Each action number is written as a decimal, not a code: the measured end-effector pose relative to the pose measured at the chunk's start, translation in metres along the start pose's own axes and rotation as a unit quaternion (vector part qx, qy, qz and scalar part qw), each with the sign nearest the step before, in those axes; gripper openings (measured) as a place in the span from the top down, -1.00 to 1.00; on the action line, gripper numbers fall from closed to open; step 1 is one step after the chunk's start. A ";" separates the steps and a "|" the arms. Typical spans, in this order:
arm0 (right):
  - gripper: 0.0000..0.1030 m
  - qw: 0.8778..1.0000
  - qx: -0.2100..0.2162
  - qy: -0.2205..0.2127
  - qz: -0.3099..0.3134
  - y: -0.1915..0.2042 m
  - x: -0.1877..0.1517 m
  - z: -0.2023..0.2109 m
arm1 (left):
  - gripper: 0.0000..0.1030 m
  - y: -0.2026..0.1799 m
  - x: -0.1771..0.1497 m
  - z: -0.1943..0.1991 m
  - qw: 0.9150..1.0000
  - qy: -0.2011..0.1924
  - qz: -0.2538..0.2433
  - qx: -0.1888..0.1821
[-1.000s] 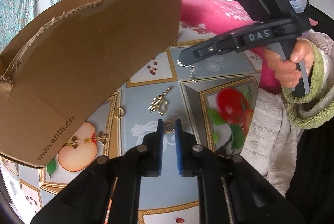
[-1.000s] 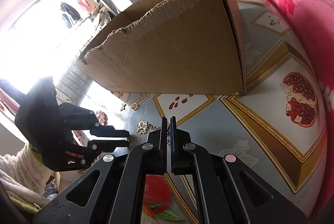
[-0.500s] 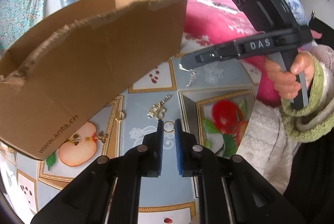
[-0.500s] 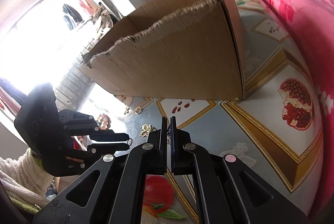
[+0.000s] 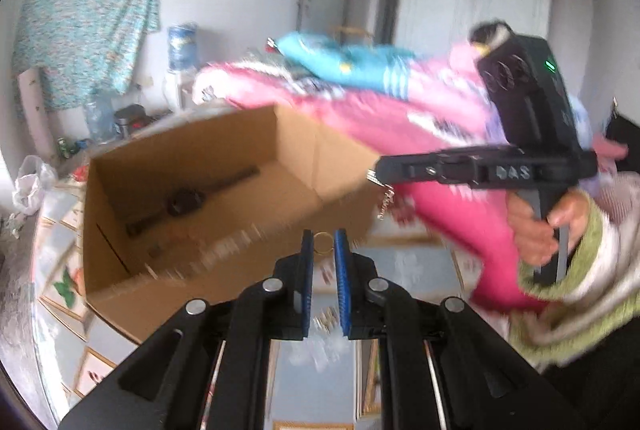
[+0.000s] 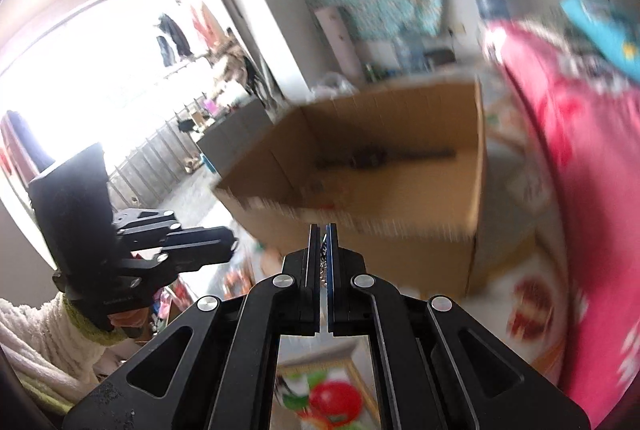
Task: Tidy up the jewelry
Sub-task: 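Open the right tool to drop the gold chain into the box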
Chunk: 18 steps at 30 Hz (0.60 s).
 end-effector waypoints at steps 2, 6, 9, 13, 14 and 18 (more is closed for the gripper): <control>0.99 1.000 -0.001 -0.005 0.019 0.004 0.021 -0.003 | 0.80 0.015 0.016 -0.002 0.999 -0.005 0.032 0.007; 0.99 0.999 -0.004 0.029 0.030 -0.003 0.052 -0.031 | 0.80 0.043 0.039 -0.031 0.996 0.027 0.085 0.020; 0.99 0.996 -0.011 0.087 0.020 -0.019 0.065 -0.067 | 0.80 0.059 0.045 -0.060 0.988 0.074 0.135 0.010; 0.99 0.985 -0.029 0.169 -0.002 -0.045 0.063 -0.114 | 0.80 0.075 0.041 -0.102 0.969 0.151 0.196 -0.001; 0.99 0.982 -0.037 0.185 -0.004 -0.051 0.061 -0.124 | 0.80 0.077 0.041 -0.110 0.965 0.162 0.204 -0.002; 0.98 0.975 -0.061 0.213 0.002 -0.061 0.058 -0.151 | 0.80 0.086 0.040 -0.140 0.953 0.200 0.227 -0.005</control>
Point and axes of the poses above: each gripper's, at about its wrist camera, not at the fingertips, and z roughly against the way its jaws point, y to its left, x to its top, the point moved 8 cm from there along -z, roughly the way its jaws point
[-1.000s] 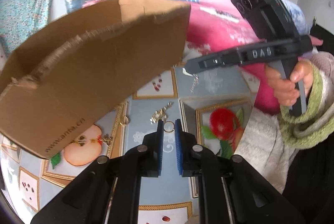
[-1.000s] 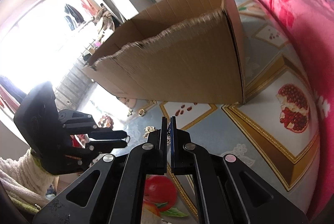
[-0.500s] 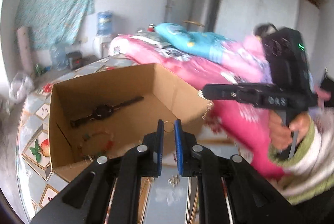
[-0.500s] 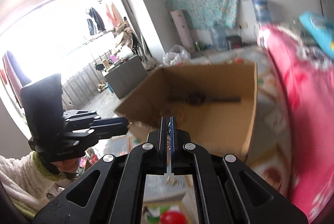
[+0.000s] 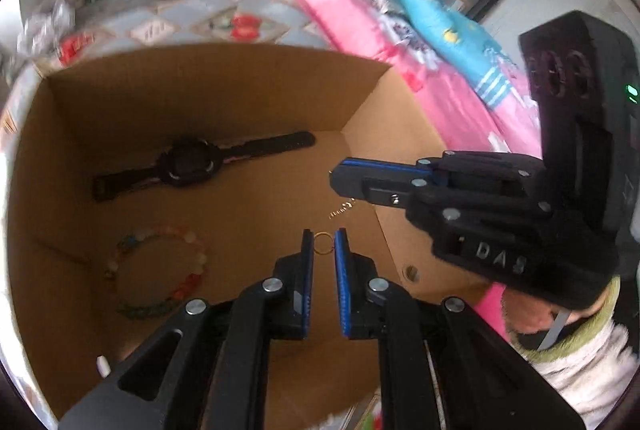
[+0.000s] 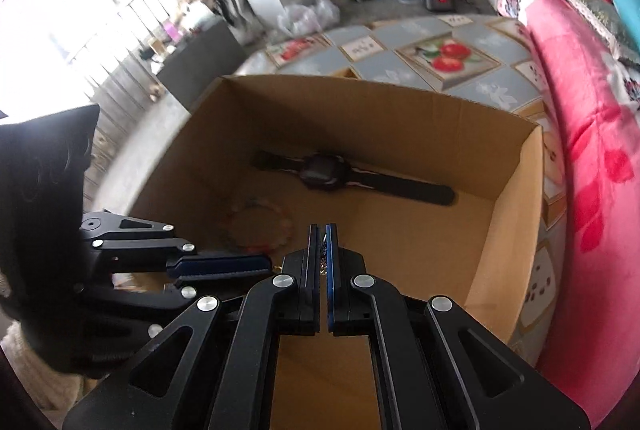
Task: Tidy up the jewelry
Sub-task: 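Open the right tool to drop the gold chain into the box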
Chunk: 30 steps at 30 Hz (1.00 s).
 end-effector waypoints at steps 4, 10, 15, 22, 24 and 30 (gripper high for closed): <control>0.90 1.000 -0.021 0.014 -0.004 -0.010 0.005 -0.011 | 0.80 0.011 0.003 -0.018 0.999 0.026 0.015 0.034; 0.90 1.000 -0.017 0.018 -0.014 -0.019 0.008 -0.017 | 0.55 0.020 0.007 -0.023 0.998 0.030 0.030 0.044; 0.90 1.000 -0.020 0.015 -0.014 -0.020 0.010 -0.015 | 0.55 0.024 0.012 -0.025 0.998 0.024 0.032 0.051; 0.71 0.999 -0.036 0.017 -0.022 -0.024 0.012 -0.016 | 0.55 0.023 0.016 -0.014 0.998 -0.003 0.023 0.062; 0.56 0.999 -0.039 0.013 -0.024 -0.026 0.013 -0.014 | 0.55 0.022 0.016 -0.010 0.998 -0.010 0.017 0.066; 0.56 0.999 -0.040 -0.008 -0.024 -0.025 0.015 -0.008 | 0.55 0.022 0.013 0.004 0.996 -0.036 0.002 0.081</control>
Point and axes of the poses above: each gripper's, at about its wrist camera, not at the fingertips, and z roughly against the way its jaws point, y to its left, x to its top, the point moved 8 cm from there along -z, roughly the way its jaws point
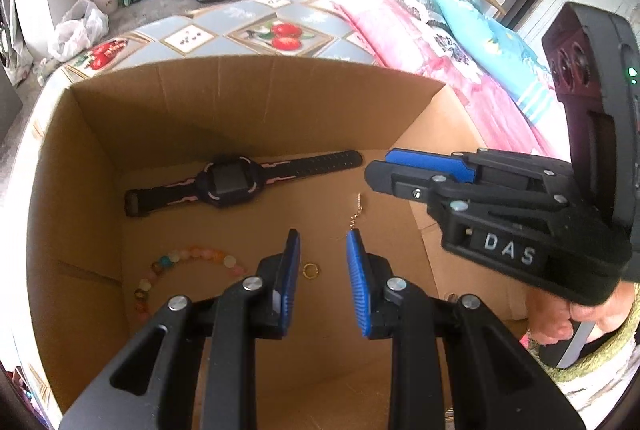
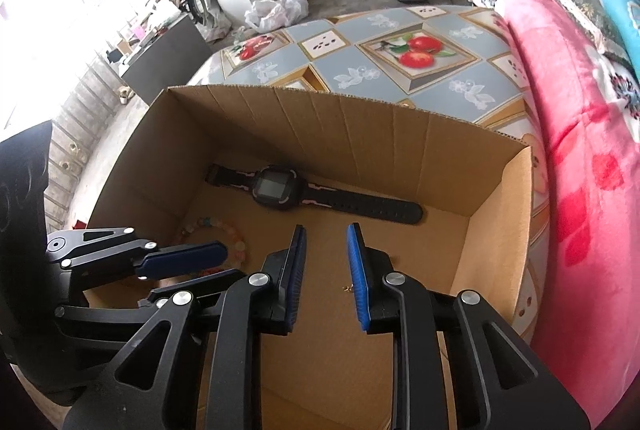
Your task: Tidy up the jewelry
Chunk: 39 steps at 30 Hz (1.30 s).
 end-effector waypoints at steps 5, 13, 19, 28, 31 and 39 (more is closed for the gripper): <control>0.56 0.999 0.019 -0.044 0.008 0.009 0.002 0.029 | 0.55 -0.001 -0.004 0.029 0.999 -0.043 -0.021 -0.002; 0.57 0.987 0.061 -0.147 0.021 0.028 -0.023 0.121 | 0.49 -0.003 -0.051 0.116 0.985 -0.158 -0.072 -0.017; 0.57 0.977 0.078 -0.199 0.018 0.036 -0.064 0.171 | 0.46 0.006 -0.101 0.157 0.976 -0.207 -0.064 -0.025; 0.57 0.984 0.087 -0.152 0.014 0.043 -0.140 0.135 | 0.42 0.000 -0.170 0.128 0.979 -0.198 -0.044 -0.028; 0.59 0.989 0.100 -0.107 -0.009 0.042 -0.162 0.102 | 0.42 -0.012 -0.194 0.095 0.985 -0.164 -0.058 -0.018; 0.80 0.993 0.095 -0.045 -0.045 0.043 -0.184 0.028 | 0.42 -0.039 -0.207 0.036 0.989 -0.127 -0.070 -0.003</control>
Point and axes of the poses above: each gripper's, at about its wrist camera, not at the fingertips, and z roughly against the way its jaws point, y to its left, x to its top, the point moved 8 cm from there along -z, roughly the way its jaws point
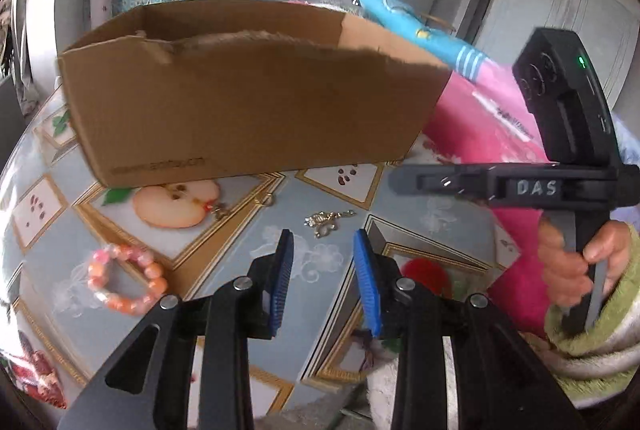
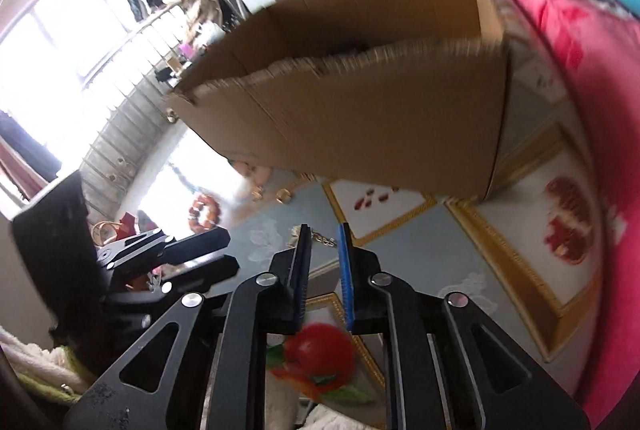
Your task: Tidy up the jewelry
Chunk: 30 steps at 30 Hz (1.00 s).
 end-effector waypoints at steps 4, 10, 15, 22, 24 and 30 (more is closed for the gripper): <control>0.84 1.000 -0.001 0.005 -0.005 -0.002 -0.001 -0.009 | 0.42 -0.008 0.001 -0.020 0.999 0.002 -0.034 0.025; 0.84 1.000 0.000 0.007 -0.003 -0.004 -0.005 -0.010 | 0.42 -0.011 0.000 -0.041 0.997 0.014 -0.059 0.043; 0.84 1.000 0.005 0.010 -0.011 -0.010 -0.008 -0.017 | 0.42 -0.014 0.004 -0.048 0.996 0.016 -0.070 0.048; 0.84 1.000 0.010 0.005 -0.017 -0.020 -0.011 -0.009 | 0.66 -0.019 0.006 -0.053 0.993 0.013 -0.101 0.062; 0.84 1.000 0.011 0.004 -0.019 -0.022 -0.012 -0.006 | 0.75 -0.019 0.007 -0.054 0.992 0.013 -0.105 0.064; 0.84 1.000 0.010 0.002 -0.019 -0.023 -0.013 -0.004 | 0.75 -0.021 0.005 -0.052 0.992 0.012 -0.110 0.065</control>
Point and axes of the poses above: each gripper's, at about its wrist camera, not at the fingertips, and z roughly against the way its jaws point, y to its left, x to its top, the point moved 8 cm from there along -z, roughly the way its jaws point
